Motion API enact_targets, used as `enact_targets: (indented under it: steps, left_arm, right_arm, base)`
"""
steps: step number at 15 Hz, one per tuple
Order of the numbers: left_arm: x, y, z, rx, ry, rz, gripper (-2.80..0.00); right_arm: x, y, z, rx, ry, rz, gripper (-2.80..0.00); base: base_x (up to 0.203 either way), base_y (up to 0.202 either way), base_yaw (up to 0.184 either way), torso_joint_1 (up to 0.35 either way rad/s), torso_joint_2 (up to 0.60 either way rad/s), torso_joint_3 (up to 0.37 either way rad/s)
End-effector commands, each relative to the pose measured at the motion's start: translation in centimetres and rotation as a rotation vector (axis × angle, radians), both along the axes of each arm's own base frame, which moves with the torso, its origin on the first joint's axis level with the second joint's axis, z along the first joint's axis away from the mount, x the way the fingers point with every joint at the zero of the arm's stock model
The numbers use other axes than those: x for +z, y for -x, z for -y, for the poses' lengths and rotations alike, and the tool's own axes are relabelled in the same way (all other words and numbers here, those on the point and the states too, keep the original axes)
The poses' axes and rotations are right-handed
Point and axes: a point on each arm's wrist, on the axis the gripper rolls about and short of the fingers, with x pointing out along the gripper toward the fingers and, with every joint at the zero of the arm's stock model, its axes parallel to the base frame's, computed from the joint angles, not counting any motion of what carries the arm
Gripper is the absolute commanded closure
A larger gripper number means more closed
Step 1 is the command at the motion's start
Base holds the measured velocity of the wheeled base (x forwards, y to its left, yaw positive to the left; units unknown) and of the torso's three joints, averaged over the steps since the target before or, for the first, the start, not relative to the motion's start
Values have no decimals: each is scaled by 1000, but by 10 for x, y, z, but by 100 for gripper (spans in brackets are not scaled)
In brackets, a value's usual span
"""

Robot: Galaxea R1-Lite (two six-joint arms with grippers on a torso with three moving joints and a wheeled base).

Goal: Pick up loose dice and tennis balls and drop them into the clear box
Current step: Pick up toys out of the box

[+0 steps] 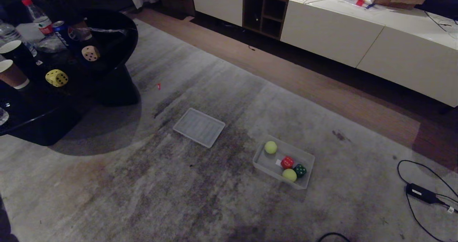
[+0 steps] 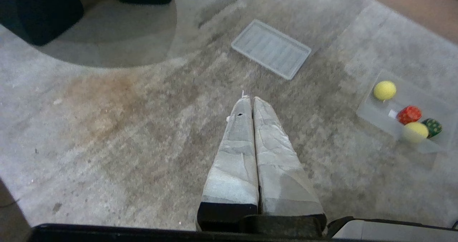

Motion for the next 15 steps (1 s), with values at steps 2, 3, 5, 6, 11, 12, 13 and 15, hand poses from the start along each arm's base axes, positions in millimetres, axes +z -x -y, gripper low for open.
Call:
enact_targets:
  steps: [2, 3, 5, 6, 11, 12, 13, 15]
  left_arm:
    - [0, 0, 0, 1, 1, -3, 0]
    - [0, 0, 0, 1, 1, -3, 0]
    - [0, 0, 0, 1, 1, -3, 0]
    - [0, 0, 0, 1, 1, -3, 0]
    - [0, 0, 0, 1, 1, -3, 0]
    - [0, 0, 0, 1, 2, -1, 0]
    - [0, 0, 0, 1, 2, -3, 0]
    - [0, 0, 0, 1, 2, -3, 0]
  right_arm:
    - [0, 0, 0, 1, 1, -2, 0]
    - [0, 0, 0, 1, 1, -2, 0]
    - [0, 0, 0, 1, 1, -2, 0]
    - [0, 0, 0, 1, 1, -2, 0]
    - [0, 0, 0, 1, 1, -2, 0]
    - [0, 0, 0, 1, 1, -2, 0]
    - [0, 0, 0, 0, 2, -2, 0]
    - [0, 0, 0, 1, 2, -2, 0]
  base:
    - [0, 0, 0, 1, 3, 199]
    - [0, 0, 0, 0, 7, 208]
    - [0, 0, 0, 6, 7, 204]
    - [0, 0, 0, 2, 7, 207]
    - [0, 0, 0, 2, 2, 203]
    - [0, 0, 0, 2, -3, 208]
    - [0, 0, 0, 2, 2, 203]
    - [0, 0, 0, 0, 4, 197]
